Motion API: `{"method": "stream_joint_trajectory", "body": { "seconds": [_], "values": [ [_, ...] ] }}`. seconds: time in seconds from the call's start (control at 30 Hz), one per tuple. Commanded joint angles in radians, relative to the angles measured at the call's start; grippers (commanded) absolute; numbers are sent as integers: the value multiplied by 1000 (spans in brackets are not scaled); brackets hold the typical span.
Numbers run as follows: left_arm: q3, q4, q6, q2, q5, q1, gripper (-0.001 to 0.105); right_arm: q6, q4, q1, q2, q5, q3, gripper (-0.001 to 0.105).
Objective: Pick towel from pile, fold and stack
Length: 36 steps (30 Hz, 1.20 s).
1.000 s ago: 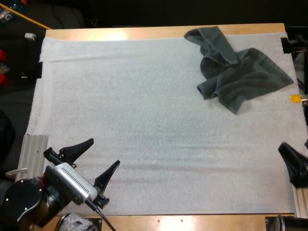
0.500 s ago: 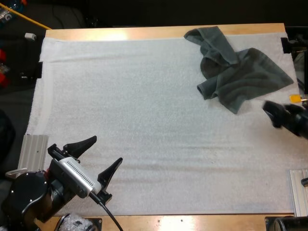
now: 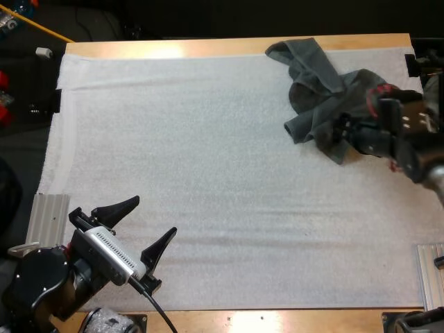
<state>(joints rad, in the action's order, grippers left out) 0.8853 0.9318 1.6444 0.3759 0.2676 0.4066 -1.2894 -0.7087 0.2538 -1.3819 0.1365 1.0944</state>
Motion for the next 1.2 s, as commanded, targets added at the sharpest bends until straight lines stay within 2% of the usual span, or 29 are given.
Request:
{"method": "stream_joint_trajectory", "body": {
  "seconds": [0.0, 0.23, 0.4, 0.6, 0.77, 1.0, 1.1, 1.17],
  "values": [
    [5, -10, 12, 3, 7, 6, 69, 20, 34, 5, -27, -6, 8, 71],
    [5, -10, 34, 3, 15, 6, 69, 111, 158, 6, -194, -29, 10, 71],
    [5, -10, 41, 3, 45, 6, 69, 165, 184, 6, -311, -77, 77, 71],
    [5, -10, 41, 3, 51, 6, 69, 217, 153, 6, -452, -104, 194, 69],
    [5, -10, 41, 3, 51, 6, 69, 217, 75, 6, -552, -116, 272, 53],
    [5, -10, 41, 3, 51, 6, 69, 210, 6, 6, -611, -115, 281, 50],
    [5, -10, 41, 3, 51, 6, 69, 189, -15, 6, -610, -108, 281, 23],
    [5, -10, 41, 3, 51, 6, 69, 124, -16, 6, -597, -66, 285, 1]
  ]
}}
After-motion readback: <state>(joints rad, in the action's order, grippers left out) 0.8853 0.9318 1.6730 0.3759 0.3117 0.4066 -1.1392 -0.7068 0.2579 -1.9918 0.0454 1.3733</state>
